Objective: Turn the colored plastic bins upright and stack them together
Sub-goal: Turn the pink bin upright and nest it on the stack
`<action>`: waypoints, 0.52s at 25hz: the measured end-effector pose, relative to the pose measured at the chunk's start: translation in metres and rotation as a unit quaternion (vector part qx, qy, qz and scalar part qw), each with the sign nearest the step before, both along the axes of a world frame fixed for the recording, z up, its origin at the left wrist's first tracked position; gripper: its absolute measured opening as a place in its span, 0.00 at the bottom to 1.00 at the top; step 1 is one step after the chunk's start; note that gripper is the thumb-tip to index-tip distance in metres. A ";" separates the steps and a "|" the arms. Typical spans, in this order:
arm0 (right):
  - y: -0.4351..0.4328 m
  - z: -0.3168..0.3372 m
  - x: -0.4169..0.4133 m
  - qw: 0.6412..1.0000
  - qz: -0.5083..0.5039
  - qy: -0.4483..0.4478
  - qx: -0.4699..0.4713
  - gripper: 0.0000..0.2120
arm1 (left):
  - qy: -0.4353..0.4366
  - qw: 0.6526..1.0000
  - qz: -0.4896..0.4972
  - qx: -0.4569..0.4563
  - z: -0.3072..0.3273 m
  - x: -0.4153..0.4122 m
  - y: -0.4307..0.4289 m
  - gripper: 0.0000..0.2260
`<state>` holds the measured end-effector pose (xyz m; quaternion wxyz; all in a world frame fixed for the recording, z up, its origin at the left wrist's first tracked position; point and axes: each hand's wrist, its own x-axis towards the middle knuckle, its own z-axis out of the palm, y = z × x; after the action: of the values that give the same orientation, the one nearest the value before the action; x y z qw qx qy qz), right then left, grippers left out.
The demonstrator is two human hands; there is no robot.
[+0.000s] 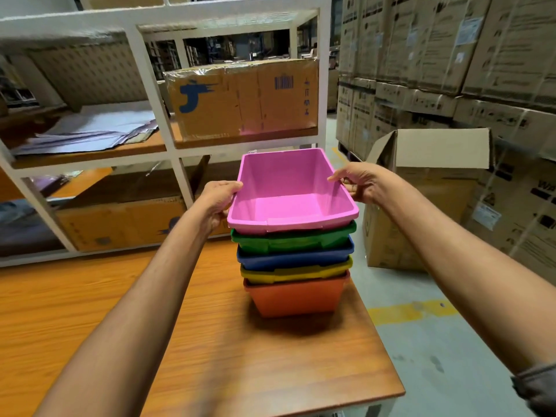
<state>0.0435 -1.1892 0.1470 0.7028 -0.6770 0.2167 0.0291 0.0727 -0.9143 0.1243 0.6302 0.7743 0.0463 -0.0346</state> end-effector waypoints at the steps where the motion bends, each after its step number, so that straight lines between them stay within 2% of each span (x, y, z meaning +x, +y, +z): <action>1: 0.001 -0.002 0.001 1.000 -0.005 0.001 -0.010 0.07 | 0.001 1.000 0.000 0.003 -0.002 0.000 0.000 0.11; 2: 0.002 -0.004 0.000 1.000 -0.006 0.003 -0.018 0.05 | 0.005 1.000 0.000 0.005 -0.003 0.000 0.000 0.11; 7: 0.007 -0.002 -0.002 0.998 -0.019 -0.012 -0.064 0.09 | 0.015 1.000 0.007 0.017 -0.002 0.003 0.000 0.03; 10: 0.008 0.003 -0.002 0.998 -0.016 -0.016 -0.052 0.10 | 0.008 1.000 0.014 0.017 0.002 0.005 0.000 0.05; 13: 0.006 0.017 0.001 0.999 -0.010 -0.026 -0.026 0.09 | -0.002 0.999 0.026 -0.033 0.017 0.005 -0.002 0.07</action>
<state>0.0448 -1.1829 0.1639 0.6906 -0.6933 0.2060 -0.0012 0.0781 -0.9163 0.1415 0.6560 0.7518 0.0643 -0.0185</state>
